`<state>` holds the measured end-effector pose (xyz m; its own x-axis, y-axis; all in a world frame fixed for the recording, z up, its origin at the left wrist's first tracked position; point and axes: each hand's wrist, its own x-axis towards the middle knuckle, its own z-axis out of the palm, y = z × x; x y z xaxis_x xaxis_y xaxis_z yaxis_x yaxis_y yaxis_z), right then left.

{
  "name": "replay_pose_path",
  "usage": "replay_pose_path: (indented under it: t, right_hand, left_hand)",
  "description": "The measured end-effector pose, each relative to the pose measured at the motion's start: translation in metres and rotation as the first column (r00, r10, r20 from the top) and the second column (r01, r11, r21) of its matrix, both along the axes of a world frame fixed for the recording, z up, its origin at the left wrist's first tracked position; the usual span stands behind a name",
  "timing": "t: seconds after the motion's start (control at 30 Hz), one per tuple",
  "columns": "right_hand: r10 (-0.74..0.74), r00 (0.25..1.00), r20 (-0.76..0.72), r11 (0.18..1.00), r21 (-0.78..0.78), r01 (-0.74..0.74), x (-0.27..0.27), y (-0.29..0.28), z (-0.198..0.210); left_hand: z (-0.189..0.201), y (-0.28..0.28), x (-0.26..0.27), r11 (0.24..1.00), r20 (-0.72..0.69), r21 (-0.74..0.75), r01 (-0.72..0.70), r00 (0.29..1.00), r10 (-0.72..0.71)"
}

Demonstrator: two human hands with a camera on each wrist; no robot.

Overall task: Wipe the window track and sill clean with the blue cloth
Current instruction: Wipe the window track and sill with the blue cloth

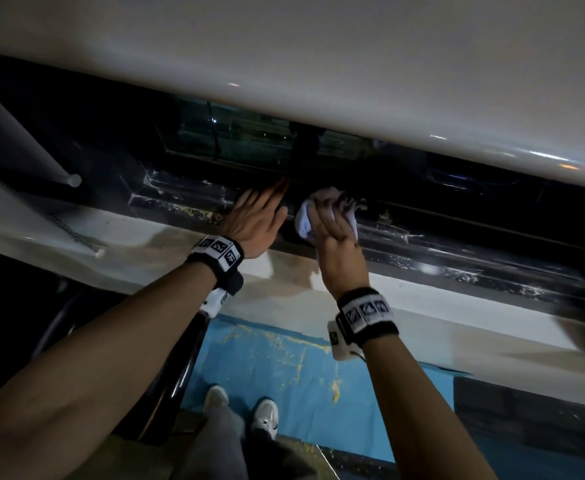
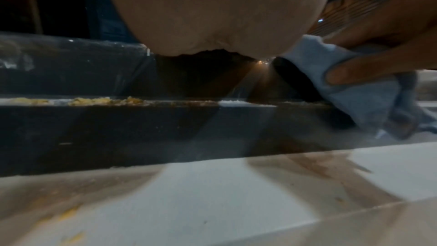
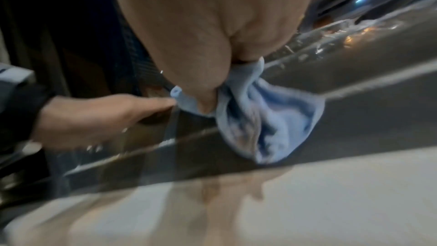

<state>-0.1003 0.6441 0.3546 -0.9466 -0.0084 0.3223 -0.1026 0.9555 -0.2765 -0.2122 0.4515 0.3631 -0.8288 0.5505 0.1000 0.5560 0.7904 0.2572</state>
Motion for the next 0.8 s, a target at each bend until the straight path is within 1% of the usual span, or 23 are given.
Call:
replay_pose_path:
  t: [0.03,0.1,0.17,0.23,0.3,0.43,0.47,0.5,0.57,0.67,0.7,0.8]
  right_hand:
    - [0.011,1.0,-0.016,0.999,-0.045,-0.012,0.01,-0.001,0.0]
    - [0.003,1.0,-0.027,0.998,-0.07,-0.005,0.011,-0.005,-0.001]
    - [0.011,1.0,-0.009,0.999,-0.046,-0.011,-0.009,-0.011,0.003]
    - [0.055,0.998,0.03,0.998,-0.041,-0.054,-0.029,-0.015,0.006]
    - [0.077,0.996,0.049,0.997,-0.036,-0.075,-0.033,-0.01,0.004]
    - [0.121,0.99,0.074,0.992,-0.039,-0.118,0.011,0.006,-0.005]
    - [0.11,0.991,0.07,0.993,-0.044,-0.107,0.015,0.007,-0.005]
    - [0.088,0.995,0.056,0.995,-0.046,-0.086,0.013,0.004,-0.003]
    - [0.045,0.998,0.037,0.998,-0.041,-0.044,-0.01,-0.002,0.001]
    - [0.04,0.994,0.102,0.999,-0.036,-0.037,-0.036,-0.01,0.007]
    - [0.037,0.993,0.114,0.999,-0.035,-0.033,-0.034,-0.01,0.007]
    - [0.072,0.995,0.067,0.997,-0.029,-0.07,-0.005,0.0,0.0]
  left_hand:
    - [-0.002,-0.002,0.001,1.0,-0.005,-0.007,0.001,1.0,-0.001]
    - [-0.004,-0.003,0.003,1.0,-0.016,-0.017,0.005,1.0,-0.005]
    - [-0.005,-0.002,0.003,1.0,-0.023,-0.024,0.003,1.0,-0.004]
    - [-0.005,-0.001,0.004,1.0,-0.04,-0.022,0.002,0.999,-0.003]
    - [-0.005,-0.003,0.004,1.0,-0.047,-0.018,0.012,0.999,-0.013]
    - [-0.003,-0.002,0.002,1.0,-0.011,-0.015,0.01,1.0,-0.01]
    - [-0.004,-0.002,0.002,1.0,-0.009,-0.017,0.007,1.0,-0.008]
    - [-0.005,-0.002,0.001,1.0,-0.013,-0.019,0.006,1.0,-0.006]
    - [-0.006,-0.003,0.001,1.0,-0.008,-0.024,0.011,1.0,-0.011]
    - [-0.006,-0.001,0.002,1.0,-0.009,-0.02,0.015,1.0,-0.016]
    - [-0.005,-0.002,0.002,1.0,0.004,-0.016,0.014,1.0,-0.014]
    - [-0.003,-0.003,-0.001,1.0,0.014,-0.013,0.011,1.0,-0.011]
